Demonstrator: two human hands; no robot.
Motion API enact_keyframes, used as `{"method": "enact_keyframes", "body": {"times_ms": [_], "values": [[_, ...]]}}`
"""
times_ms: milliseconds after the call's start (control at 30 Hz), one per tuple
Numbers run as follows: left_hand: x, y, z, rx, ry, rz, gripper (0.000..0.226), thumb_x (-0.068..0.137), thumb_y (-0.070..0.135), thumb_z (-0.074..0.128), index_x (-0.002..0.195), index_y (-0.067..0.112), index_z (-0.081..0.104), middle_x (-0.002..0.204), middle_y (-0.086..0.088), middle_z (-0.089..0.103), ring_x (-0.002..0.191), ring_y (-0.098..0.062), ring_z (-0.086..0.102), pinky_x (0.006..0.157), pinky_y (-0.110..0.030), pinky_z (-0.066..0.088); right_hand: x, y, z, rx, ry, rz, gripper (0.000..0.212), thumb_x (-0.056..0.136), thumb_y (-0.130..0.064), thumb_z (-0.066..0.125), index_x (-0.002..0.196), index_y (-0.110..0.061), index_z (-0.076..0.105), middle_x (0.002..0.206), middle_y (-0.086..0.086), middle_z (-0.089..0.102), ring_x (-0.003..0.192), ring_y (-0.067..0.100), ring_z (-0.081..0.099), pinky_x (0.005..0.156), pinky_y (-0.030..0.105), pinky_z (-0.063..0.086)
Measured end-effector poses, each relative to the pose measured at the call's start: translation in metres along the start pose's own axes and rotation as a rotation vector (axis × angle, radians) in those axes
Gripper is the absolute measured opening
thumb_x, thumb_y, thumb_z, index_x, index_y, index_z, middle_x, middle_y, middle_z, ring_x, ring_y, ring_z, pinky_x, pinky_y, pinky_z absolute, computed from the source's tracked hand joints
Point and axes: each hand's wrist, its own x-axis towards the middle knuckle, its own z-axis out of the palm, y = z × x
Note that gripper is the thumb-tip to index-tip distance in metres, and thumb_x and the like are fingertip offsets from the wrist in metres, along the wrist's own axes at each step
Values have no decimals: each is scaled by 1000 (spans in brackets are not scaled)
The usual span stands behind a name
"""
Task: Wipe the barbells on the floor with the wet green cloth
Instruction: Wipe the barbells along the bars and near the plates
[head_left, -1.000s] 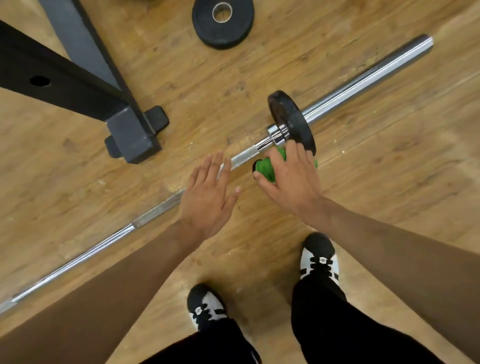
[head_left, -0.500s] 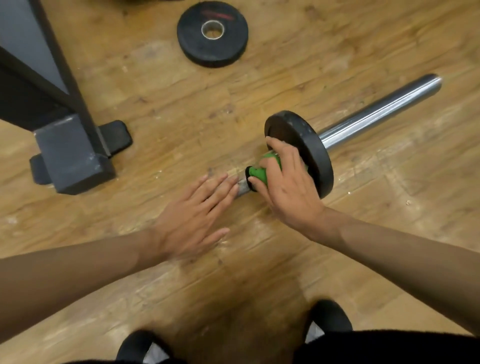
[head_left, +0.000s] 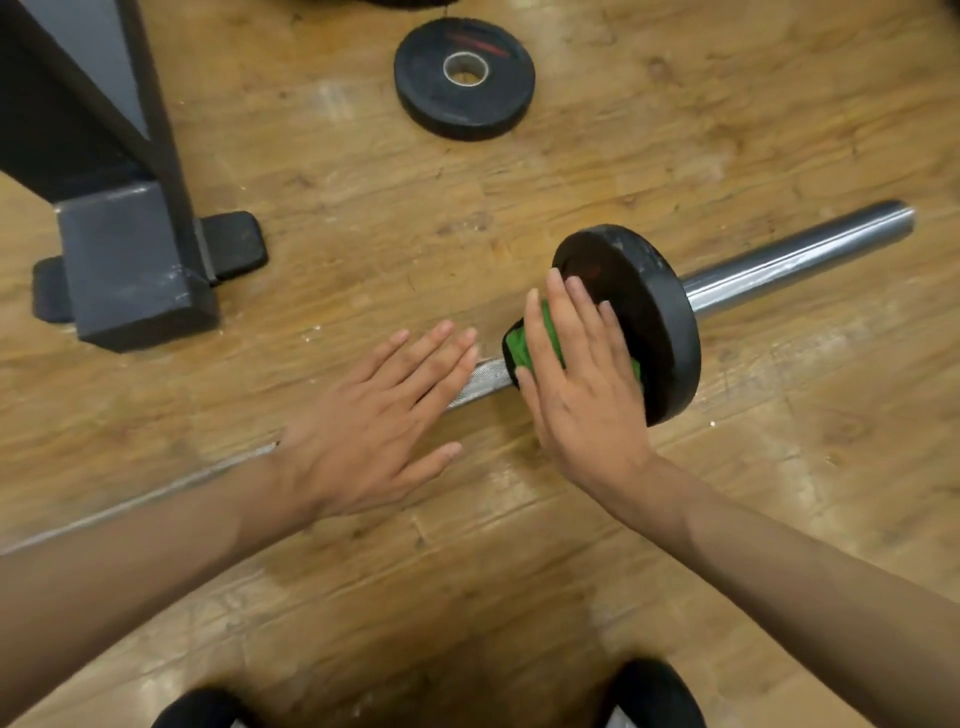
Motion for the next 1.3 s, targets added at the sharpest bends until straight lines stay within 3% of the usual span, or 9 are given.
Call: {"method": "enact_keyframes", "body": {"times_ms": [133, 367, 500, 733, 833, 967, 1033, 1133, 1300], "values": [[3, -3, 1, -2, -38, -58, 87, 102, 64, 28, 166, 7, 11, 174, -11, 6, 162, -26, 0, 129, -48, 15, 39, -4, 2, 95, 28, 153, 48, 109, -22, 45, 151, 1, 45, 156, 23, 45, 147, 36, 42, 124, 44, 28], [5, -1, 0, -26, -89, -114, 90, 102, 71, 23, 166, 9, 13, 174, -10, 14, 162, -25, 4, 129, -48, 18, 11, -5, 1, 66, 34, 149, 60, 108, -11, 45, 160, 5, 22, 170, 26, 12, 160, 35, 9, 130, 40, 5], [7, 0, -5, -39, -105, -156, 97, 96, 77, 28, 166, 12, 16, 173, -9, 15, 161, -27, 6, 128, -52, 19, 35, -6, 2, -43, 28, 142, 56, 104, -10, 45, 156, 7, 32, 168, 26, 18, 159, 36, 14, 130, 44, 9], [5, 5, -6, -80, -110, -125, 102, 93, 82, 30, 166, 12, 17, 171, -10, 24, 161, -28, 13, 127, -53, 22, -13, -9, -13, -200, -16, 73, 61, 104, -5, 33, 162, 4, 16, 169, 26, 13, 159, 36, 9, 131, 46, 4], [4, 7, -6, -82, -113, -114, 104, 93, 83, 26, 166, 9, 16, 171, -10, 24, 160, -27, 14, 127, -51, 21, 14, -6, -20, -155, -118, 89, 59, 105, -23, 36, 157, 5, 33, 165, 28, 25, 157, 37, 19, 130, 48, 9], [3, 7, -7, -74, -116, -96, 103, 94, 81, 28, 165, 7, 17, 171, -10, 25, 160, -27, 13, 128, -49, 18, 55, 10, -14, -104, -198, -33, 39, 102, -28, 46, 114, -4, 74, 126, 16, 71, 129, 31, 61, 125, 47, 27], [0, 7, -6, -93, -126, -105, 101, 95, 80, 28, 166, 10, 13, 172, -9, 23, 161, -26, 10, 129, -47, 15, 40, 10, -11, -40, -147, -30, 37, 97, -14, 47, 125, -2, 69, 138, 17, 64, 136, 32, 55, 125, 45, 26], [1, 8, -5, -121, -121, -134, 103, 94, 84, 24, 167, 13, 12, 171, -9, 23, 161, -24, 9, 130, -47, 13, -6, 0, -18, -45, -104, 9, 63, 95, 3, 30, 158, 3, 32, 168, 22, 22, 158, 38, 16, 129, 50, 12], [5, 14, -8, -127, -117, -155, 111, 89, 91, 19, 165, 9, 20, 169, -10, 30, 160, -25, 16, 130, -48, 14, 11, -5, -19, -50, -169, 92, 63, 103, -22, 28, 159, 7, 26, 168, 28, 15, 159, 38, 10, 129, 48, 13]]}}
